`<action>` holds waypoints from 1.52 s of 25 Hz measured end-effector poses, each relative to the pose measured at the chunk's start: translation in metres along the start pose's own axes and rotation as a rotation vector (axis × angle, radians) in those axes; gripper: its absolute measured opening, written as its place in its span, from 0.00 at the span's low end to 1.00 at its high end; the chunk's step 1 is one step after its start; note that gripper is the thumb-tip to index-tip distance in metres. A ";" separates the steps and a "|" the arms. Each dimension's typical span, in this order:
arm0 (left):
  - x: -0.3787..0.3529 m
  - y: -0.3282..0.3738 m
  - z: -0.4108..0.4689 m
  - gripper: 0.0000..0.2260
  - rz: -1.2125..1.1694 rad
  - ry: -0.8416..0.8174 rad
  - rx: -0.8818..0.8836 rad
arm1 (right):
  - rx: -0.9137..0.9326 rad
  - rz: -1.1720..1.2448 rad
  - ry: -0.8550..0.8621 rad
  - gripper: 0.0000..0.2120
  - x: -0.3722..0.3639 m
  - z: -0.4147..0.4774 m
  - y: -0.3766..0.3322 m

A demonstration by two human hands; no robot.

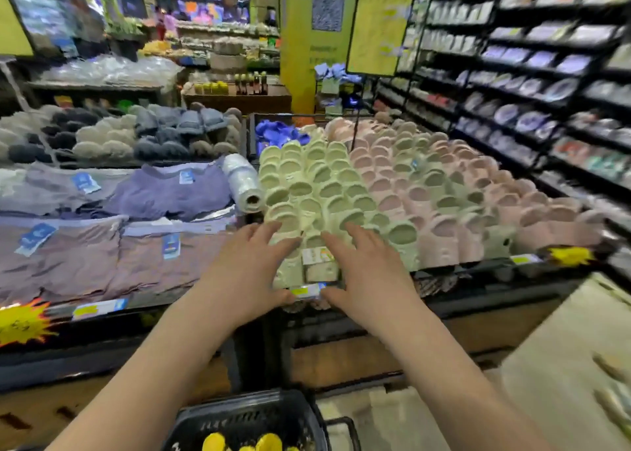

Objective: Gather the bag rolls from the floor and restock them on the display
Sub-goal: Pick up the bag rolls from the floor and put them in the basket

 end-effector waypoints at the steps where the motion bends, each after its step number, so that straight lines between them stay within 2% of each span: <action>1: -0.003 0.026 0.005 0.39 -0.018 -0.015 -0.063 | -0.075 -0.014 -0.001 0.40 0.004 -0.022 0.021; 9: -0.018 0.300 0.011 0.38 -0.064 -0.098 -0.565 | -0.634 -0.069 0.028 0.38 0.049 -0.230 0.198; 15: -0.041 0.578 -0.023 0.37 -0.046 -0.133 -0.915 | -0.960 -0.121 0.068 0.36 0.082 -0.431 0.349; 19: -0.065 0.737 -0.050 0.36 -0.033 -0.166 -1.052 | -1.129 -0.125 0.036 0.35 0.100 -0.552 0.432; 22: -0.083 0.827 -0.062 0.36 -0.022 -0.206 -1.110 | -1.220 -0.132 0.025 0.35 0.114 -0.620 0.486; 30: -0.138 0.992 0.000 0.35 0.082 -0.241 -1.191 | -1.332 -0.028 0.012 0.36 0.079 -0.683 0.642; 38: -0.203 1.176 0.161 0.34 0.068 -0.333 -1.215 | -1.389 0.071 -0.083 0.34 0.050 -0.669 0.886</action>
Point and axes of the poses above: each hand's wrist, its own z-axis towards the middle knuckle, its own x-axis out of the back of the hand, y = z × x, the point moved 8 cm from there along z, towards the middle knuckle, and after that the axes turned 9 degrees about x, right-handed, at the moved point
